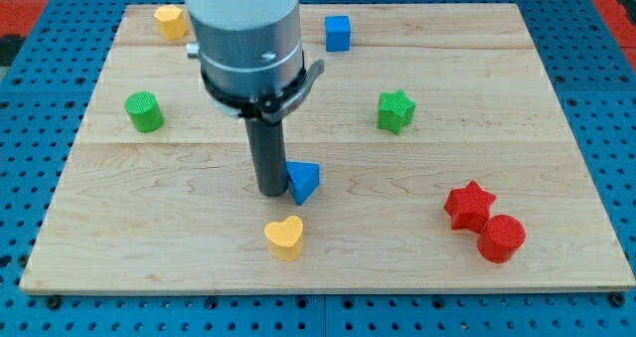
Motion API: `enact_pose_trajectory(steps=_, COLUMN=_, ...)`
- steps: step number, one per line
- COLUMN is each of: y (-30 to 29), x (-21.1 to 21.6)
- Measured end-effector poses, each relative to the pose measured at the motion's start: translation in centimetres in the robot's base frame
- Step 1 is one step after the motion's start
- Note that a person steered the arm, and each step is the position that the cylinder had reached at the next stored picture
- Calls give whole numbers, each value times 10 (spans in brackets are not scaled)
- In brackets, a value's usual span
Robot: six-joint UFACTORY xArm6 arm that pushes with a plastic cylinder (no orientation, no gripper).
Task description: Place the blue triangle at the top left of the red star
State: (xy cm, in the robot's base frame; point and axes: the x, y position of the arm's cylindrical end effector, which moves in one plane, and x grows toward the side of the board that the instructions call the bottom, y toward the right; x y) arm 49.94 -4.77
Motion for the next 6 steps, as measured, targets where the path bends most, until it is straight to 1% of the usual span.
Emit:
enact_pose_trajectory(steps=1, y=65, x=-9)
enact_pose_trajectory(steps=2, y=142, x=-9)
enact_pose_trajectory(steps=3, y=145, x=-19)
enact_pose_trajectory(steps=4, y=206, x=-78)
enact_pose_trajectory(steps=5, y=228, x=-151)
enact_pose_trajectory(steps=6, y=180, x=-225)
